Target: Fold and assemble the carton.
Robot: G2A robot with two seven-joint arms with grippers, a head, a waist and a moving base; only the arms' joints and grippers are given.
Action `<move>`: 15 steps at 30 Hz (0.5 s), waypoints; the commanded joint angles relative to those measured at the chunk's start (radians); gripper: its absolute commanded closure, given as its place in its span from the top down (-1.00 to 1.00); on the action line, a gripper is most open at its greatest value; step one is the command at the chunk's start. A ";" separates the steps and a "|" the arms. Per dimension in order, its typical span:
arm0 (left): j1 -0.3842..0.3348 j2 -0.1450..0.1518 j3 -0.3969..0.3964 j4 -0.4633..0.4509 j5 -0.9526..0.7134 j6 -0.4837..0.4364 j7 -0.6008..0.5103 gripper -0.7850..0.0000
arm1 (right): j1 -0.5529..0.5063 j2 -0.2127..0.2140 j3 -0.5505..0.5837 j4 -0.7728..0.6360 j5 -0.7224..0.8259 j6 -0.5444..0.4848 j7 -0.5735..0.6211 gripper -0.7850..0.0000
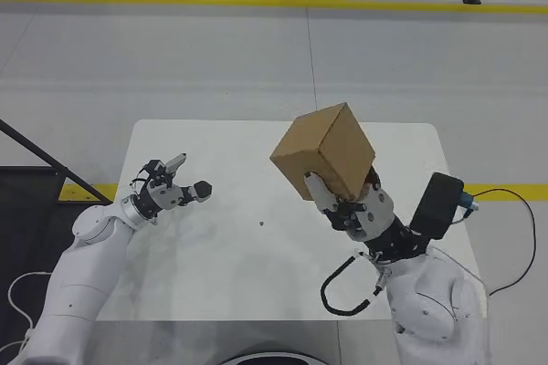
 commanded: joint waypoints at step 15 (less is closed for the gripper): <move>0.010 0.002 -0.006 -0.017 0.001 0.001 0.002 1.00 | -0.093 0.006 -0.049 -0.055 -0.361 0.132 -0.147 -1.00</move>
